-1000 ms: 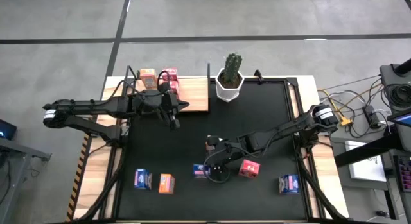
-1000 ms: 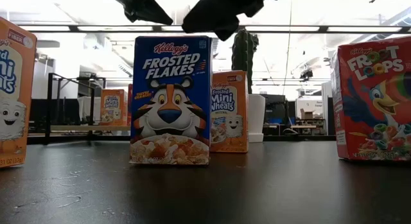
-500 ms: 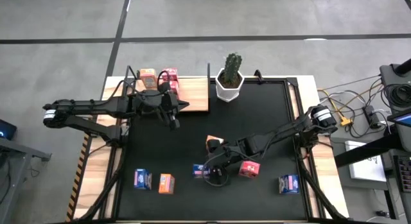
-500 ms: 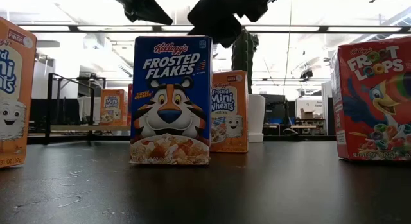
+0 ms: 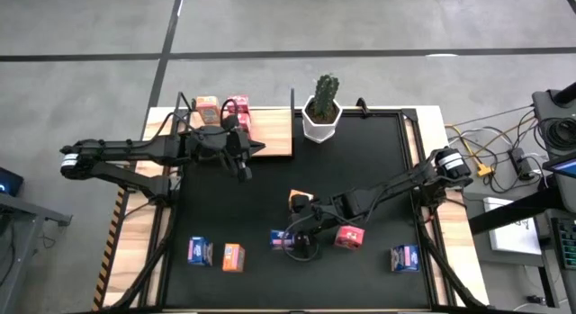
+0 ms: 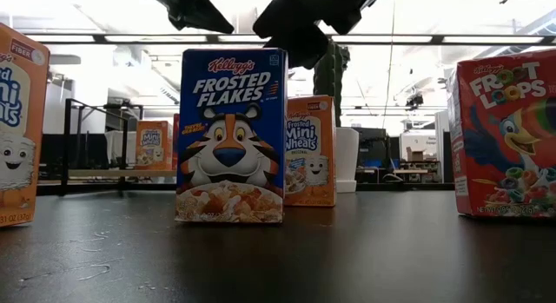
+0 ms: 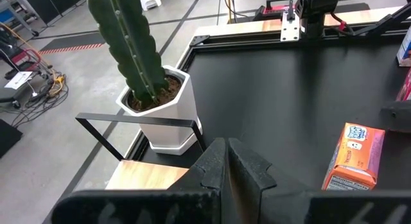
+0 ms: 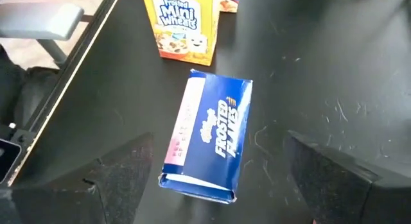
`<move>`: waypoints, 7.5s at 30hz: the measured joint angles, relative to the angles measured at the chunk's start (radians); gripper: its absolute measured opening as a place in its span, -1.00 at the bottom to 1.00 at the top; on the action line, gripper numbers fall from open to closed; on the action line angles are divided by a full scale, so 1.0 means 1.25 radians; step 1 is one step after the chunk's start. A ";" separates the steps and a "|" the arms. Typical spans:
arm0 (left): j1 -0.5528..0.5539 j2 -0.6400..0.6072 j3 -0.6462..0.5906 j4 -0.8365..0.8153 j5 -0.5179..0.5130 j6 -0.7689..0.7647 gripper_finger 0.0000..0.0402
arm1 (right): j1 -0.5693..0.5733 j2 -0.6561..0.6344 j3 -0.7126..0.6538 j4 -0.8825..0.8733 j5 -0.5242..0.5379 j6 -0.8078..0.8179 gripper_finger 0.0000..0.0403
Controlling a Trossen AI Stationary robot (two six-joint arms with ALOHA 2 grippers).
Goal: Stack cereal on shelf
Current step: Put the middle blue cereal box on the shelf
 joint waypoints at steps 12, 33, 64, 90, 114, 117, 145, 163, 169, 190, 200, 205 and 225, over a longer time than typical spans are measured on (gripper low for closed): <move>0.000 0.000 0.000 0.000 0.000 -0.003 -0.99 | -0.021 0.051 0.003 0.016 -0.097 0.054 0.62; 0.000 0.000 0.000 0.000 0.000 -0.003 -0.99 | -0.022 0.053 0.005 0.012 -0.094 0.021 0.12; 0.000 -0.050 -0.002 0.076 0.154 0.060 -0.99 | -0.048 -0.076 0.006 0.009 -0.081 -0.018 -0.21; 0.000 -0.180 -0.003 0.110 0.208 0.117 -0.99 | -0.343 0.004 0.237 -0.125 -0.059 -0.338 -0.22; 0.000 -0.176 -0.003 0.102 0.208 0.126 -0.99 | -0.512 0.130 0.238 -0.009 -0.068 -0.391 -0.22; 0.000 -0.176 -0.003 0.103 0.208 0.129 -0.99 | -0.514 0.136 0.238 -0.009 -0.067 -0.374 -0.18; 0.000 -0.160 -0.003 0.063 0.202 0.131 -0.99 | -0.501 0.052 0.251 -0.075 -0.067 -0.393 0.18; 0.140 0.068 0.013 0.063 0.201 0.123 -0.99 | -0.323 -0.216 0.099 -0.189 -0.060 -0.362 -0.46; 0.221 0.166 0.057 0.043 0.202 0.123 -0.99 | -0.283 -0.289 -0.031 -0.107 -0.056 -0.339 -0.77; 0.286 0.427 0.316 -0.258 0.110 0.203 -1.00 | -0.260 -0.368 -0.177 -0.032 0.004 -0.350 -0.96; 0.316 0.431 0.308 -0.219 0.054 0.253 -1.00 | -0.260 -0.368 -0.177 -0.030 0.004 -0.357 -0.96; 0.329 0.432 0.307 -0.201 0.054 0.278 -1.00 | -0.260 -0.368 -0.177 -0.030 0.003 -0.357 -0.96; 0.302 0.421 0.386 -0.360 0.151 0.263 -1.00 | -0.260 -0.367 -0.176 -0.033 0.004 -0.372 -0.96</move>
